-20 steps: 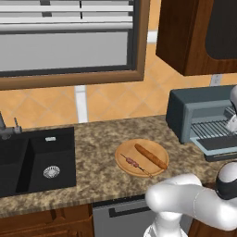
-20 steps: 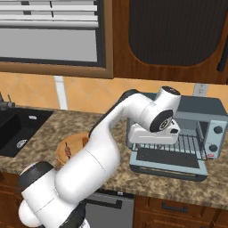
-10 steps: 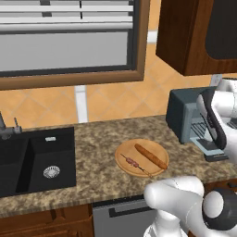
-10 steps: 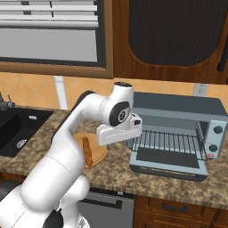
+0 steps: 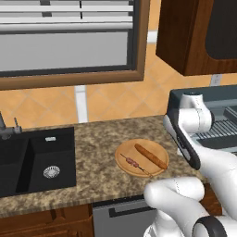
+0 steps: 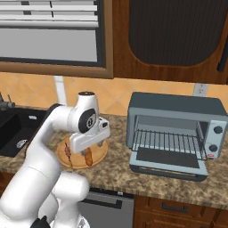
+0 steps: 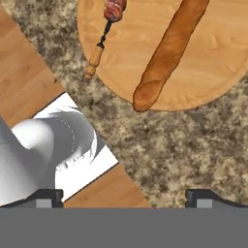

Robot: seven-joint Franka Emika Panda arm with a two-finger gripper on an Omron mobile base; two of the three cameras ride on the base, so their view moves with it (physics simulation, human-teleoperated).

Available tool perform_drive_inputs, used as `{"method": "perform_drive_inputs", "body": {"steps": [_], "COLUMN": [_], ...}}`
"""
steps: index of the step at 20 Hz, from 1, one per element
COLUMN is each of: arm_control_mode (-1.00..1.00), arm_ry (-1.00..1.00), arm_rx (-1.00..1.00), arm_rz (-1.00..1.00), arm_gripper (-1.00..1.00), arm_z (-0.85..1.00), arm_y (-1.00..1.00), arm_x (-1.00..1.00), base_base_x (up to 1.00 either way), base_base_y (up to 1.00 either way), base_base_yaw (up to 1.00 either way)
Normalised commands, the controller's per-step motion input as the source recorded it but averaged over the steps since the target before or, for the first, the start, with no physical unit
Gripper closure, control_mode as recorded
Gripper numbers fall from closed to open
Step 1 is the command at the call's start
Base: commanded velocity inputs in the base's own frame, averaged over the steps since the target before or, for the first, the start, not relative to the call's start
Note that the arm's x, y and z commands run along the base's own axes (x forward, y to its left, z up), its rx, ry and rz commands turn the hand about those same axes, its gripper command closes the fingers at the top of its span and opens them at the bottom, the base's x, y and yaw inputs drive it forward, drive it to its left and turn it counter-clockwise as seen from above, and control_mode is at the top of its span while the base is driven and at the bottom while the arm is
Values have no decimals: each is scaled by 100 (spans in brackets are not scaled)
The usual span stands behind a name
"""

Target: Pick up the kebab skewer and baguette bread, and place them inside the toaster oven. Close the toaster oven door and start by setting the timer.

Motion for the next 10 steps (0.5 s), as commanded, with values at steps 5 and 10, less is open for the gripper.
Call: {"method": "perform_drive_inputs", "body": {"steps": [5,10], "arm_control_mode": [-100,-100], "arm_ry": [0,0], "arm_rx": [0,0], "arm_rz": [12,-1], "arm_gripper": [-100,-100], "arm_z": [-52,-36], "arm_y": [68,15], "arm_x": [29,55], "base_base_x": [0,0], "base_base_y": [0,0], "base_base_yaw": [0,0]}}
